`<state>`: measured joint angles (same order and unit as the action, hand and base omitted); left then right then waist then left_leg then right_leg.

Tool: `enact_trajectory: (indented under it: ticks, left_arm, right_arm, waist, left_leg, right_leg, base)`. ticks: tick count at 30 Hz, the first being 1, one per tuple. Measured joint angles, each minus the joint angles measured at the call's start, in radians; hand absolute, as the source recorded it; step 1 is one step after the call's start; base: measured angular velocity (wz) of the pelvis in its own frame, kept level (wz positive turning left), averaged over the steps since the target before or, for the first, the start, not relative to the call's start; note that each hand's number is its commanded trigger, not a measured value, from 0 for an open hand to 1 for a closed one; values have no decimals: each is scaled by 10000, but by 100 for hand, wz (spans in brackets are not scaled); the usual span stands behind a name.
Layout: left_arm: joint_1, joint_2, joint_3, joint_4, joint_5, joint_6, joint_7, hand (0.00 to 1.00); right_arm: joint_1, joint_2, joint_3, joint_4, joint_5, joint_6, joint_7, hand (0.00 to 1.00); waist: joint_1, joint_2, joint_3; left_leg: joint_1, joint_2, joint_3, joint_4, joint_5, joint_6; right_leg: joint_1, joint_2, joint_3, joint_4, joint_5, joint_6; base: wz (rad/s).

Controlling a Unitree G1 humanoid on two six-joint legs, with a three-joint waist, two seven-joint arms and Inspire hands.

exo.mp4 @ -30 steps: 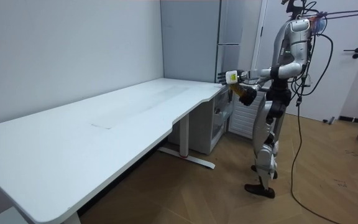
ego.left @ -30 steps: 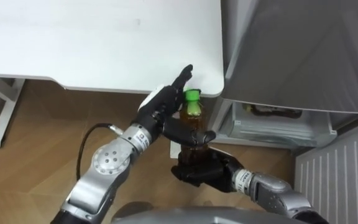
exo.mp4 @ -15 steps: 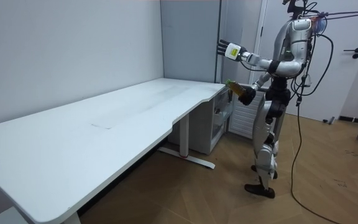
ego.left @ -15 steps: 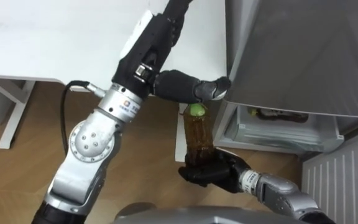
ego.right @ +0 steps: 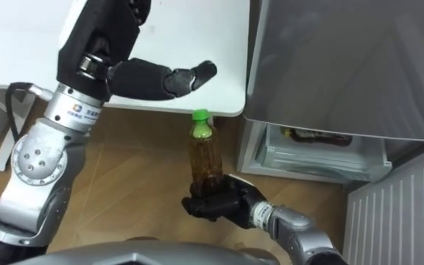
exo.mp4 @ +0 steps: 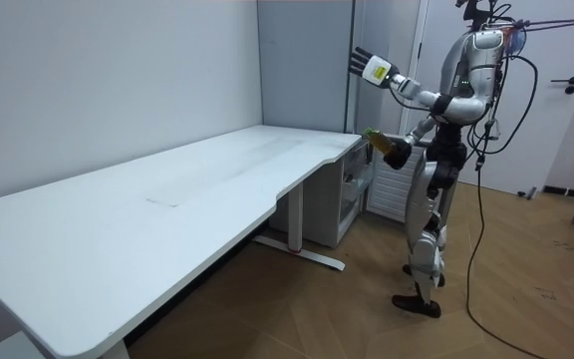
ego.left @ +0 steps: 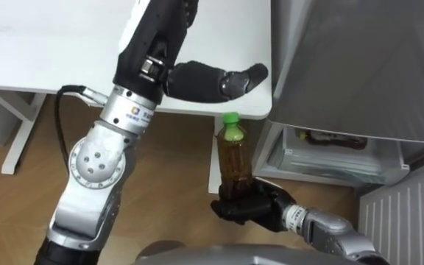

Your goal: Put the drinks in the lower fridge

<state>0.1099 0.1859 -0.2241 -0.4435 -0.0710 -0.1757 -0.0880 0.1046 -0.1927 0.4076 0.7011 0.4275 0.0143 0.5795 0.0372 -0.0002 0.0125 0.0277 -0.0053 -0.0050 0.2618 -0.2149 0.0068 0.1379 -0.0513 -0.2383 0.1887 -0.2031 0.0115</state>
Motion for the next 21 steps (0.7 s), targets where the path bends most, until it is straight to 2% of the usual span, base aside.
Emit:
enact_trajectory:
  ticks: [3, 8, 14, 16, 18, 21]
  left_arm:
    - [5, 44, 469, -79, 467, -317, 375, 0]
    - [14, 111, 985, -79, 1533, -385, 1274, 0]
    - [305, 118, 2437, -71, 2038, -545, 2147, 0]
    - [396, 126, 3076, 58, 2163, -580, 2901, 0]
    - [399, 129, 3312, 345, 2190, -591, 3527, 0]
    - [688, 130, 3590, 527, 2190, -594, 4397, 0]
  right_arm:
    - [76, -49, -139, 1, 13, 0, -4, 100]
    - [374, -102, -776, 23, 9, -4, -13, 100]
    - [1078, -113, -1410, 55, -61, -110, 0, 100]
    - [1323, -198, -1621, 55, -48, -108, 2, 100]
    - [1447, -333, -1659, 55, -43, -108, -15, 100]
    - [1513, -474, -1661, 49, -9, -108, -58, 100]
  waist:
    - [38, 15, -7]
    - [270, 84, -13]
    - [778, 142, -17]
    - [881, 190, -6]
    - [1041, 240, -28]
    - [1151, 279, -8]
  left_leg:
    - [153, -9, 6, -84, 14, -7]
    - [367, -15, -1, -207, 14, -7]
    - [535, -16, 17, -317, 66, -26]
    - [559, -22, -23, -396, 67, -27]
    - [598, -22, 11, -396, 71, -30]
    - [728, -23, 4, -433, 75, -33]
  right_leg:
    - [99, -2, 1, -26, 0, 0]
    - [221, -1, 6, -53, -2, 3]
    - [343, 9, 12, -195, -1, 2]
    - [375, 0, -78, -201, -1, 2]
    - [388, -3, -79, -202, -1, 2]
    - [541, -4, -76, -226, -4, 7]
  base:
    - [0]
    - [-1]
    - [0]
    - [7]
    - [-2]
    - [0]
